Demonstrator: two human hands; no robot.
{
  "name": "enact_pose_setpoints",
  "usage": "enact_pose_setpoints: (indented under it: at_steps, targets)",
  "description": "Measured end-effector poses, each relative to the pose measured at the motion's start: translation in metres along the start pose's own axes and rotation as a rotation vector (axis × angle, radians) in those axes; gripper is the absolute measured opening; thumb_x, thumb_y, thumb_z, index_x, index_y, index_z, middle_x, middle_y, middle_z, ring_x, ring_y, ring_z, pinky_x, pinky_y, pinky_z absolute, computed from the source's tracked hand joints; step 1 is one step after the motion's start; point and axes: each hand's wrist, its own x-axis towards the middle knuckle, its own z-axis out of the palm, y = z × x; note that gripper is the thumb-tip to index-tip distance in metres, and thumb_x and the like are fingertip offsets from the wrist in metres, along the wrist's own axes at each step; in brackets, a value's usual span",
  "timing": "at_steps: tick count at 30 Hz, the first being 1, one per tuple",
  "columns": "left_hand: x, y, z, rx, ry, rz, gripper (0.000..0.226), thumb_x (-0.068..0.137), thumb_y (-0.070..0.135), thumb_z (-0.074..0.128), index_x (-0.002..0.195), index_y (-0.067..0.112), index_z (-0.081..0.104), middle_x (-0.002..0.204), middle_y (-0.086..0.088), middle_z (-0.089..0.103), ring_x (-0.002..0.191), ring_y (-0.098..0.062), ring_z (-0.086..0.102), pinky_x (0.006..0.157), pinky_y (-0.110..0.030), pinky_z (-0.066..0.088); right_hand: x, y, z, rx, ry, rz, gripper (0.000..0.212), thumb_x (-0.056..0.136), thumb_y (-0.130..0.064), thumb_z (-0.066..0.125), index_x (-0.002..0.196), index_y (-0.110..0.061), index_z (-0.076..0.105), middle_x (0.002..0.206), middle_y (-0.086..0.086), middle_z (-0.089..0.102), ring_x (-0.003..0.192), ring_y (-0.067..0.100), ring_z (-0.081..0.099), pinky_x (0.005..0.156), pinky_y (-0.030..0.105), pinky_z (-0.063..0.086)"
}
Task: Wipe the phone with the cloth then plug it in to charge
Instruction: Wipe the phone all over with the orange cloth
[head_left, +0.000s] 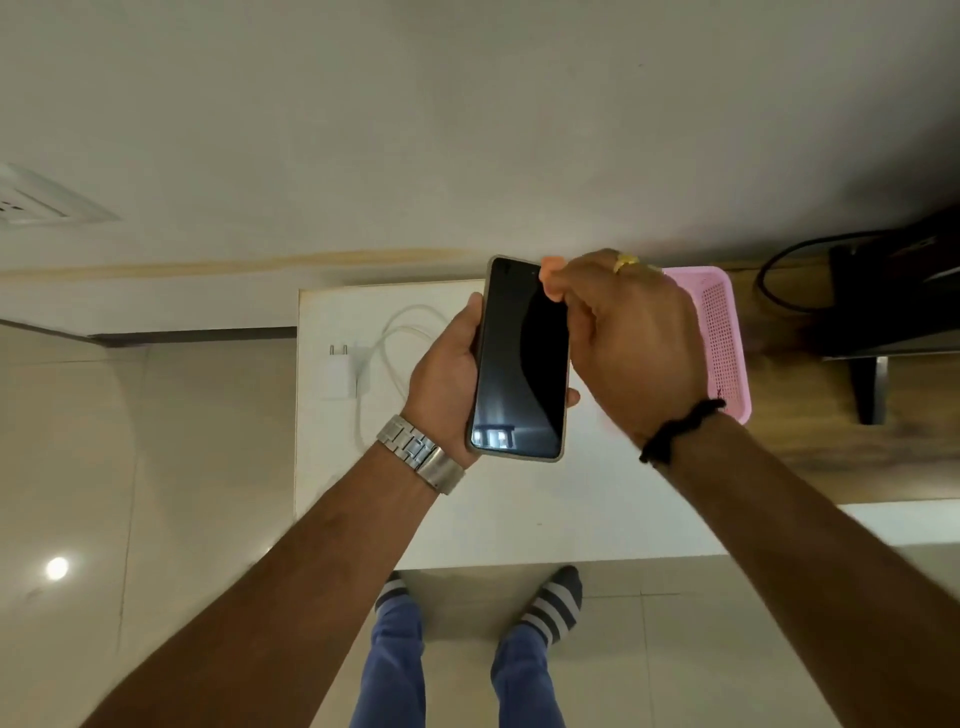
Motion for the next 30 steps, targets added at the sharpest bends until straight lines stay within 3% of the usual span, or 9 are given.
enact_pose_setpoints:
  at_steps: [5,9,11,13,16,19,22,28,30]
  targets:
    - [0.014,0.009,-0.009,0.056,0.130,0.087,0.070,0.102,0.059,0.045,0.145,0.004,0.051,0.129,-0.021,0.054,0.112,-0.039,0.051,0.108,-0.054,0.043,-0.081,-0.018,0.013,0.057,-0.141,-0.128,0.034,0.085,-0.007,0.074,0.118,-0.012,0.070,0.102,0.008,0.076,0.083,0.025,0.074,0.074,0.040,0.064]
    - [0.019,-0.008,-0.012,0.060,0.154,0.083,0.071,0.097,0.062,0.053,0.141,0.007,0.058,0.135,-0.024,0.065,0.119,-0.043,0.063,0.115,-0.068,0.038,-0.084,-0.034,0.044,0.180,0.125,-0.184,0.045,0.075,-0.007,0.075,0.111,-0.013,0.049,0.088,0.013,0.076,0.070,0.026,0.075,0.061,0.040,0.062]
    - [0.019,-0.008,-0.017,0.038,0.140,0.135,0.058,0.097,0.060,0.055,0.126,0.012,0.069,0.125,-0.023,0.073,0.113,-0.045,0.070,0.104,-0.070,0.049,-0.080,-0.045,0.054,0.214,0.174,-0.245,0.013,0.097,-0.014,0.051,0.108,-0.010,0.044,0.089,0.018,0.071,0.073,0.025,0.070,0.052,0.038,0.059]
    - [0.019,0.000,-0.022,0.002,0.081,0.146,0.056,0.101,0.061,0.047,0.114,0.013,0.073,0.106,-0.019,0.077,0.092,-0.039,0.076,0.085,-0.062,0.060,-0.090,-0.030,0.053,0.145,0.162,-0.287,0.034,0.110,-0.024,0.016,0.111,-0.008,0.046,0.099,0.014,0.065,0.088,0.028,0.055,0.059,0.037,0.055]
    - [0.021,0.006,-0.028,-0.012,0.021,0.115,0.065,0.103,0.063,0.036,0.101,0.015,0.079,0.097,-0.013,0.076,0.081,-0.033,0.074,0.080,-0.055,0.063,-0.101,-0.015,0.043,0.105,-0.042,-0.221,0.042,0.103,-0.019,0.024,0.130,-0.024,0.056,0.117,-0.006,0.066,0.101,0.020,0.067,0.078,0.034,0.060]
    - [0.020,-0.004,-0.021,-0.017,0.017,0.116,0.060,0.102,0.062,0.042,0.112,0.013,0.076,0.104,-0.014,0.076,0.091,-0.033,0.074,0.096,-0.058,0.056,-0.089,-0.037,0.037,0.339,0.028,-0.225,0.043,0.109,-0.020,0.034,0.148,-0.037,0.041,0.146,-0.025,0.048,0.128,-0.005,0.052,0.101,0.007,0.044]
    - [0.014,-0.013,-0.013,-0.053,-0.021,0.024,0.056,0.102,0.057,0.047,0.120,0.013,0.074,0.112,-0.013,0.074,0.103,-0.030,0.071,0.104,-0.046,0.050,-0.039,-0.034,0.018,0.103,-0.106,-0.197,0.024,0.096,-0.014,0.052,0.111,-0.018,0.071,0.112,0.004,0.072,0.096,0.026,0.069,0.078,0.039,0.059]
    - [0.013,-0.001,-0.009,-0.075,-0.016,0.046,0.052,0.104,0.052,0.042,0.110,0.015,0.079,0.114,-0.012,0.073,0.103,-0.029,0.070,0.102,-0.044,0.051,0.003,-0.032,0.013,0.053,-0.063,-0.061,0.029,0.095,-0.019,0.043,0.102,-0.016,0.071,0.100,0.005,0.071,0.090,0.027,0.065,0.077,0.038,0.054]
    - [0.014,0.007,-0.016,-0.035,0.024,0.075,0.055,0.102,0.057,0.044,0.107,0.015,0.080,0.105,-0.011,0.074,0.096,-0.028,0.071,0.097,-0.042,0.052,-0.032,-0.045,0.016,0.116,-0.132,-0.103,0.018,0.094,-0.013,0.057,0.102,-0.012,0.073,0.096,0.011,0.073,0.084,0.030,0.070,0.076,0.041,0.060]
